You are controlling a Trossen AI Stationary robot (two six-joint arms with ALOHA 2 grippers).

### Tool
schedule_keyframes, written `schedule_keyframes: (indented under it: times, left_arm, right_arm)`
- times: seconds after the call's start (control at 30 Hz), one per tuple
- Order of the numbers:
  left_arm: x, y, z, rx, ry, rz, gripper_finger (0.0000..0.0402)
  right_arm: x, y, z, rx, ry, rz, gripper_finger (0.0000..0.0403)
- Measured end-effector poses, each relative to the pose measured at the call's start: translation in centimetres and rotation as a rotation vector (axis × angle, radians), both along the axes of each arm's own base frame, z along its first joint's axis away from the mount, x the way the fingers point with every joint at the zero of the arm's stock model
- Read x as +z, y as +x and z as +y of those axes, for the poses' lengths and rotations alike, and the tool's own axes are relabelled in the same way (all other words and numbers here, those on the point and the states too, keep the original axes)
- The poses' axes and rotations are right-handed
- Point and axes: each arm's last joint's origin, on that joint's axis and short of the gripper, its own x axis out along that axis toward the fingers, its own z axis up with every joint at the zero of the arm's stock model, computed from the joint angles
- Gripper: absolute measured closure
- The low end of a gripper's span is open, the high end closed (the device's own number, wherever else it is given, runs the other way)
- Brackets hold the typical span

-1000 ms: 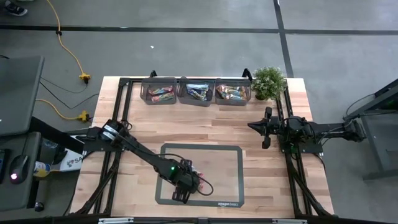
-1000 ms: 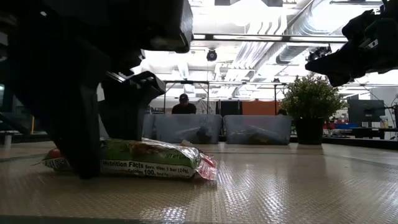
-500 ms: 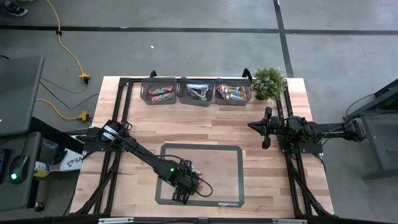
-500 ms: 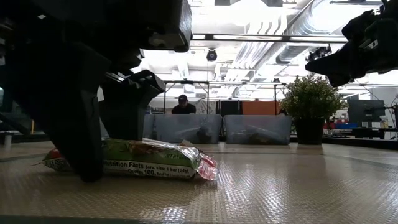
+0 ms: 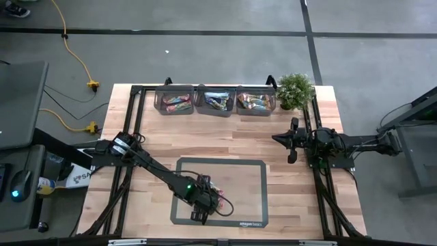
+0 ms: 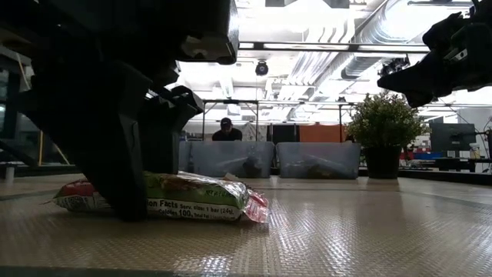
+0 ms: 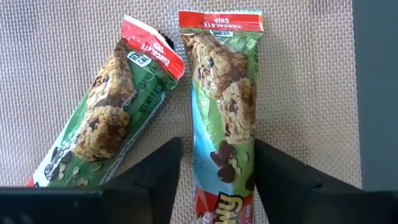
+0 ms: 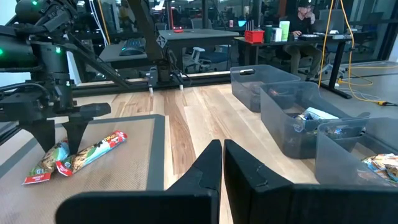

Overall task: Pick and place Granola Bars by type
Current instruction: Put the red granola bar into the left black bin

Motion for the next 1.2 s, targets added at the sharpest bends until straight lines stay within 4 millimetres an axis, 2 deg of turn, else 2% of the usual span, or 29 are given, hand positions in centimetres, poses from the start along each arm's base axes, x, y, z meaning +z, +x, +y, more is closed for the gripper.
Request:
schedule_keyframes:
  times: [0.3,0.9,1.07,1.2]
  left_arm:
    - [0.0,0.1,-0.1,-0.001,-0.020,-0.004,0.0266]
    - [0.0,0.0,-0.2,0.018,-0.089,0.030,0.0322]
    - [1.1,0.2,-0.3,0.014,-0.093,0.046,0.0325]
    - [2.8,0.4,-0.6,-0.033,-0.083,0.066,0.0326]
  right_arm:
    - [0.0,0.0,0.0,0.000,0.000,0.000,0.0402]
    - [0.0,0.0,0.0,0.000,0.000,0.000,0.0402]
    - [0.0,0.0,0.0,0.000,0.000,0.000,0.0402]
    - [0.0,0.0,0.0,0.000,0.000,0.000,0.0402]
